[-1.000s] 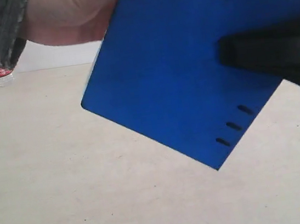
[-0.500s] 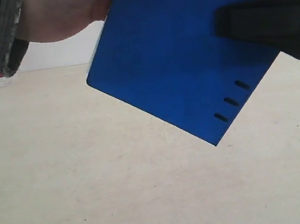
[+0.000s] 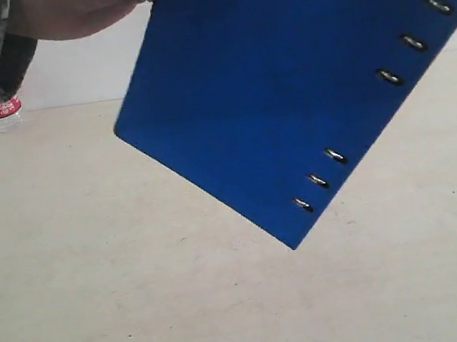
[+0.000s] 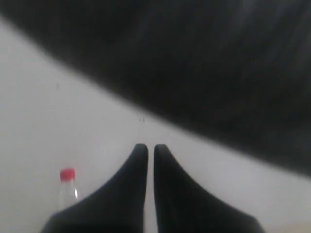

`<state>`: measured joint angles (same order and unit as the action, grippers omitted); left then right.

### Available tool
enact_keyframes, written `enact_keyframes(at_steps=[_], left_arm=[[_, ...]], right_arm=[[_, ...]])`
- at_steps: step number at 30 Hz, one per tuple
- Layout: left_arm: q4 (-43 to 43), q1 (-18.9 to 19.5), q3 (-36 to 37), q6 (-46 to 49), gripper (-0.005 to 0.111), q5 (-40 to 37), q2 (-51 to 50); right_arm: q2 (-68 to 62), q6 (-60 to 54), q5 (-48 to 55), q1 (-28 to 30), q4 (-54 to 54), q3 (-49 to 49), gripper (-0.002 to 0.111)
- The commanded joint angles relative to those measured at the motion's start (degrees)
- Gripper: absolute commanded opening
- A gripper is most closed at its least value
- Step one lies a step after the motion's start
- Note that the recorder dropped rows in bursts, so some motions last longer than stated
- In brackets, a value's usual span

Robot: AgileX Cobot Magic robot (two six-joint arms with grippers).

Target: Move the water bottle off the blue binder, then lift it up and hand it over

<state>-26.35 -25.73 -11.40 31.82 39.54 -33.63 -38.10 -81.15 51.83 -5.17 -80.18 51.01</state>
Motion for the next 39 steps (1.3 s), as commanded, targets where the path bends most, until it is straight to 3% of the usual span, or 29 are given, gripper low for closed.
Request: enact_keyframes(at_steps=[1,8,10,13,15,17,21,25,30,39], left_arm=[[1.7,-0.1,-6.1,5.6,0.004,-14.2,9.7],[1.7,-0.1,-12.5,22.7,0.004,-45.3,26.8],[1.7,-0.1,-12.3,22.4,0.004,-53.4,29.8],[0.4,-0.1,-9.9,12.7,0.004,-61.6,32.3],[0.4,-0.1,-7.0,7.9,0.004,-62.1,32.8],[0.9,-0.1,-3.1,7.0,0.004,-58.6,32.7],[0.8,0.0,5.0,7.0,0.004,-48.3,32.5],[-1.4,0.0,10.2,4.7,0.004,-47.1,32.5],[-6.8,0.0,11.4,-3.8,0.004,-48.1,32.5],[-6.8,0.0,11.4,-4.5,0.004,-48.5,32.5]], right_arm=[[10.0,11.7,-3.8,0.0,14.6,2.4,0.000],[29.1,31.5,-3.9,-0.1,33.4,2.2,0.000],[34.3,37.1,-3.6,-0.1,34.5,1.3,0.000],[38.1,47.3,-2.4,0.0,34.4,-4.5,0.000],[38.1,49.7,1.6,-0.1,33.9,-9.1,0.000],[38.1,47.2,-1.2,0.4,32.0,-15.8,0.000],[38.1,45.8,-20.6,0.6,27.4,-30.6,0.000],[38.1,46.1,-33.1,0.6,26.8,-40.9,0.000],[38.1,47.4,-35.0,0.6,25.3,-51.0,0.000],[38.0,48.1,-29.6,0.6,35.3,-51.0,0.000]])
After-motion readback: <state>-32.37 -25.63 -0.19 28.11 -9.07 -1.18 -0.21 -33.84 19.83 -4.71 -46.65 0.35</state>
